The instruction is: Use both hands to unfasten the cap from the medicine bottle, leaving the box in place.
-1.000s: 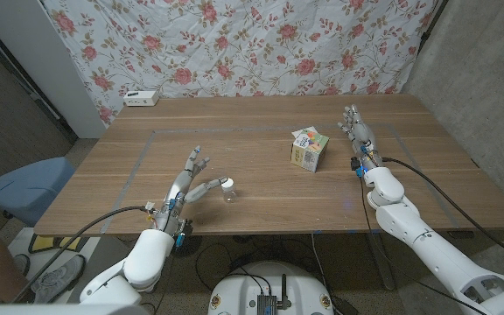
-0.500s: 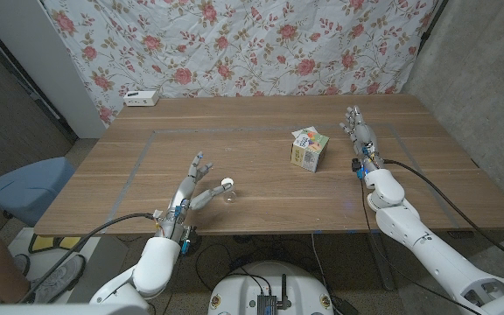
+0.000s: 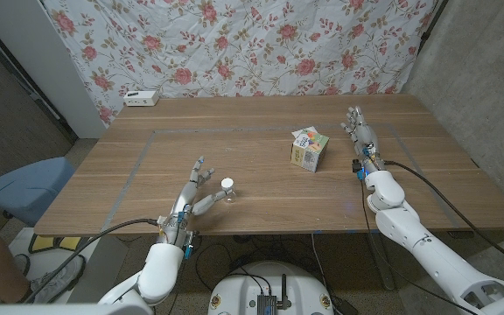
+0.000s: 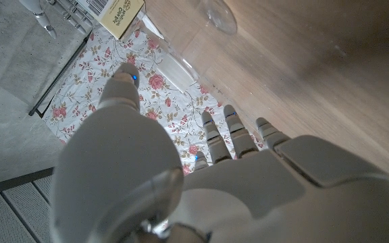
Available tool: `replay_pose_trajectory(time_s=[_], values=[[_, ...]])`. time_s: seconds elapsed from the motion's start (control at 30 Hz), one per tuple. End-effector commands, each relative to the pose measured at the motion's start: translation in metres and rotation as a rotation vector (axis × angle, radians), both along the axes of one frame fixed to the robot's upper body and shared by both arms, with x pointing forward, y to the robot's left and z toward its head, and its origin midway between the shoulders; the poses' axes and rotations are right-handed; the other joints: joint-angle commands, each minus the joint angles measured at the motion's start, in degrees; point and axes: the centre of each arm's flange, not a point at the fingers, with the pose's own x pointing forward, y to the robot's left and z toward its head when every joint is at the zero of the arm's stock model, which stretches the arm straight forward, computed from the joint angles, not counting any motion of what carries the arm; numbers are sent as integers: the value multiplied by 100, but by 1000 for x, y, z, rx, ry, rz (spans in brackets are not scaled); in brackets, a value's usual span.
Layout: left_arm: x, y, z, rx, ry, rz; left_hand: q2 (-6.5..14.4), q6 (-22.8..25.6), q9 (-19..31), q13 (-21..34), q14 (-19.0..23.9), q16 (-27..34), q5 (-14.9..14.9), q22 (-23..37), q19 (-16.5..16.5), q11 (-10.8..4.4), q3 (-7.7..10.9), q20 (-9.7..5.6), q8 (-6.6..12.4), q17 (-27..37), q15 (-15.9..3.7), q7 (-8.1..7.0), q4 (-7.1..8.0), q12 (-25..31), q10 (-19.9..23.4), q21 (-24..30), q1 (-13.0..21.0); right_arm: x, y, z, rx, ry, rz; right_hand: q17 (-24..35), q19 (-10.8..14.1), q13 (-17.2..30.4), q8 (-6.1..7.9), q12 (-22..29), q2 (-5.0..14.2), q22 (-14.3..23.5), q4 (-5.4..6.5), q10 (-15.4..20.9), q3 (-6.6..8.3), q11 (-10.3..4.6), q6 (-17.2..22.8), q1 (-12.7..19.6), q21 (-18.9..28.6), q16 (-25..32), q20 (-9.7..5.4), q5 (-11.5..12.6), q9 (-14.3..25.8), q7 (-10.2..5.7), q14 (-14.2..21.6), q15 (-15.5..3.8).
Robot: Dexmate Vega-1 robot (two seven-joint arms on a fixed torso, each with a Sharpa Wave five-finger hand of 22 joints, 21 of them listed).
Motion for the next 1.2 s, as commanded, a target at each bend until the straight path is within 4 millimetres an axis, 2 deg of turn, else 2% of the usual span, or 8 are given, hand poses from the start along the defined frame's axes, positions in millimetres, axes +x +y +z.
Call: replay_pose_trajectory(time_s=[0.03, 0.07, 0.63, 0.7, 0.9, 1.07, 1.2], values=[[2, 2, -6, 6, 1, 14, 22, -208, 11, 13, 137, 44, 40, -2, 79, 20, -72, -93, 40, 0, -794, 79, 8, 37, 125, 70, 91, -3, 0, -3, 9, -9, -3, 14, 64, 12, 32, 18, -17, 7, 4, 36, 29, 10, 50, 26, 32, 23, -156, 2, 16, 22, 46, 0], [2, 2, -6, 9, 2, 17, 29, -176, 11, 13, 165, 36, 44, -3, 99, 59, -99, -107, 45, -1, -798, 108, 11, 41, 178, 70, 112, -3, 0, -4, 10, -9, -4, 14, 65, 12, 33, 19, -17, 7, 4, 38, 30, 9, 52, 26, 32, 23, -155, 2, 16, 27, 47, -1], [12, 1, -4, 87, -5, 23, 75, 274, 9, 15, 571, 32, 69, -9, 367, -12, -325, -295, 111, -4, -875, 335, 33, 90, 719, 90, 301, -8, -4, -14, 33, -19, -10, 16, 71, 12, 36, 16, -17, 7, -1, 43, 38, 8, 74, 26, 33, 21, -158, -1, 16, 0, 46, 0], [12, 0, -5, 93, -5, 21, 90, 297, 8, 16, 627, 32, 70, -9, 402, 43, -350, -320, 99, -4, -878, 362, 38, 90, 781, 90, 330, -9, -5, -15, 32, -19, -10, 16, 70, 12, 37, 15, -16, 7, -2, 40, 39, 7, 77, 26, 33, 22, -155, -1, 16, -6, 49, 2], [12, -1, -7, 103, -2, 29, 106, 393, 7, 17, 741, 26, 69, -9, 475, -13, -413, -363, 93, -4, -893, 447, 48, 96, 937, 88, 384, -11, -7, -16, 36, -22, -12, 16, 71, 13, 36, 16, -16, 7, -4, 48, 43, 13, 80, 26, 32, 20, -158, -3, 16, -21, 46, 1], [12, -3, -9, 111, 1, 29, 126, 479, 6, 19, 822, 18, 69, -8, 523, 9, -460, -393, 91, -4, -917, 509, 56, 98, 1059, 83, 434, -13, -9, -18, 36, -21, -15, 17, 72, 13, 34, 15, -16, 7, -5, 48, 46, 0, 78, 25, 32, 21, -162, -4, 16, -20, 48, 1], [13, -4, -10, 117, 10, 27, 145, 543, 6, 20, 873, 13, 68, -8, 566, -54, -486, -416, 92, -3, -935, 531, 61, 95, 1128, 85, 470, -12, -9, -19, 38, -23, -13, 17, 72, 13, 34, 15, -17, 7, -6, 51, 48, 5, 81, 24, 32, 21, -159, -5, 17, -20, 48, -5]])
